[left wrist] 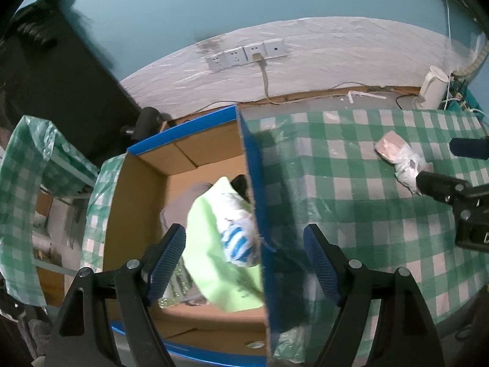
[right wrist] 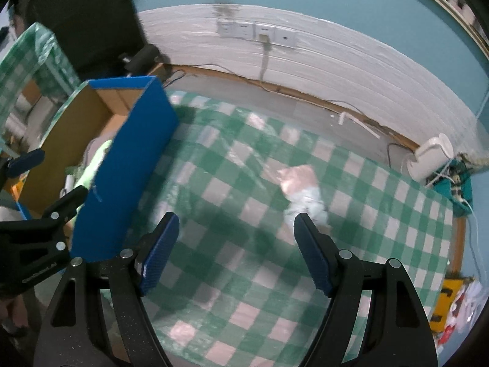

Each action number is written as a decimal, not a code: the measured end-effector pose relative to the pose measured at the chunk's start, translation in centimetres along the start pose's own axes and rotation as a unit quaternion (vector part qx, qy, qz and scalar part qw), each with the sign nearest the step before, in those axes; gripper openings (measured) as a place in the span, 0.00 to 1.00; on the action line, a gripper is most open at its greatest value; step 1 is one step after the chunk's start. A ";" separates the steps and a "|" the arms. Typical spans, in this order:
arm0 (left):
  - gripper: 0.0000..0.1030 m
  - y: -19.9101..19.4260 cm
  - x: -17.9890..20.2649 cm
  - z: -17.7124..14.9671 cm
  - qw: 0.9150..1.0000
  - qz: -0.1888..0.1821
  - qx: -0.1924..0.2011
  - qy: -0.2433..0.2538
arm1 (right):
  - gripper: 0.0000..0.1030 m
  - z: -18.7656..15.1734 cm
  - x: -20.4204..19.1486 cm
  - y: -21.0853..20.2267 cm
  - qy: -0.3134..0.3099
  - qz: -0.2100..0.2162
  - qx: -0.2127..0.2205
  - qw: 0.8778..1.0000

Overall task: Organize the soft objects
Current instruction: 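Move the right tool to the pink-and-white wrapped bundle on the table, then close the right tool around the pink-and-white wrapped bundle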

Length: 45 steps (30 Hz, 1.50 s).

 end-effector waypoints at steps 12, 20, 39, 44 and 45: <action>0.79 1.9 4.8 1.9 0.999 -0.011 -0.026 0.027 | 0.76 -0.7 6.9 2.3 0.047 -0.028 -0.017 0.998; 0.79 4.7 6.9 2.5 0.998 -0.022 -0.055 0.034 | 0.76 -0.6 8.9 5.7 0.057 -0.030 -0.037 0.997; 0.79 10.4 9.3 2.9 0.993 -0.057 -0.100 0.036 | 0.76 -0.3 9.8 12.2 0.051 -0.056 -0.067 0.995; 0.79 10.8 9.3 2.5 0.992 -0.062 -0.105 0.038 | 0.60 -0.4 9.1 13.1 0.033 -0.063 -0.074 0.995; 0.79 10.8 9.3 2.4 0.992 -0.063 -0.104 0.041 | 0.54 -0.4 9.0 13.1 0.032 -0.062 -0.075 0.995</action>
Point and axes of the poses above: each gripper's, at about its wrist camera, not at the fingertips, and y roughly the way its jaws point, x to its right, z to its top, the point moved 6 cm from there along y, roughly the way its jaws point, and after that the axes turned 10 degrees about y, right-handed, at the moved point
